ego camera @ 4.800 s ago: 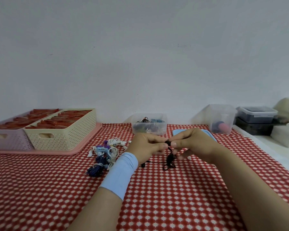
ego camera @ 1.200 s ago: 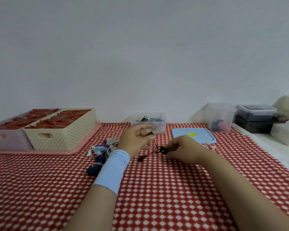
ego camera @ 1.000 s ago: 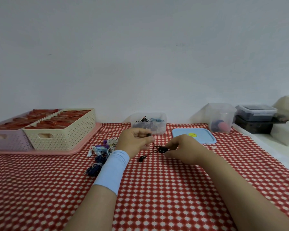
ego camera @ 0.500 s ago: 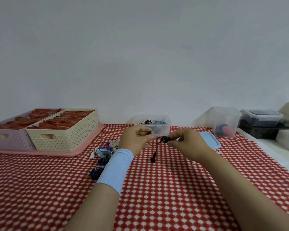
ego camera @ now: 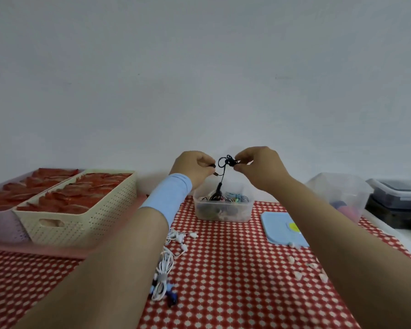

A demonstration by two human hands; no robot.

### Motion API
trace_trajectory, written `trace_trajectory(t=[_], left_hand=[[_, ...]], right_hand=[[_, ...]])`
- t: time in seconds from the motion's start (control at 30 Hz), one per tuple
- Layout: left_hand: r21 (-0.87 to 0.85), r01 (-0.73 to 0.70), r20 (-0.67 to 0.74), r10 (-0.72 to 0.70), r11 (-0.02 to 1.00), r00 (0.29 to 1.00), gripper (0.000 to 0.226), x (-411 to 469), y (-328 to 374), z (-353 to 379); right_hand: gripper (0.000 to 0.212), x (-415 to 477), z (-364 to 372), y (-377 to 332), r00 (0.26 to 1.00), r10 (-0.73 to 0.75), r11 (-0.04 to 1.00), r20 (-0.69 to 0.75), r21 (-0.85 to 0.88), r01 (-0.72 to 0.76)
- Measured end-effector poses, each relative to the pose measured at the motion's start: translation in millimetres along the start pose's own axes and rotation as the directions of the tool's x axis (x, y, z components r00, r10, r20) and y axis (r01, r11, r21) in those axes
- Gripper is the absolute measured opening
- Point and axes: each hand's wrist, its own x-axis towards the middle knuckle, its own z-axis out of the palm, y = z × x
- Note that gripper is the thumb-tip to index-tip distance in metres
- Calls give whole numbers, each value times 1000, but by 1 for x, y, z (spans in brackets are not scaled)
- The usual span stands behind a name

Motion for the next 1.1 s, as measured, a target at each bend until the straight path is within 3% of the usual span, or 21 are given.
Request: trace_trajectory(t=[0.2,0.33,0.43,0.57,0.67,0.77,0.97,1.1], left_hand=[[213,94,75,-112,973,991,11,27,-35,14],[262,86,143,-127,961,981,8,30,-58,16],[267,83,156,-128,960,980,22,33,-73,14],[282,-13,107,-18,959,994,30,34,-80,10],[406,-118,251,14,906,968,31,32,-79,13],[508,-165,377,-46,845,925,33,31,-80,16],[456,-127,265,2,881,964,32,19,-71,-2],[438,-66,231,-41,896,972,26,-6,-64,-22]], right_hand=[[10,32,48,11,989,85,991,120,-109,-72],[12,39,83,17,973,97,981,212,-187,-57],[9,42,99,20,961,91,971,263,-237,-27],[16,47,107,22,957,89,979,277,-200,-34],[23,46,112,22,935,56,982,350,-191,13],[29,44,112,24,908,74,980,411,-198,9],[27,34,88,7,948,6,994,318,-108,29],[25,14,79,-22,958,-123,990,259,-40,137]])
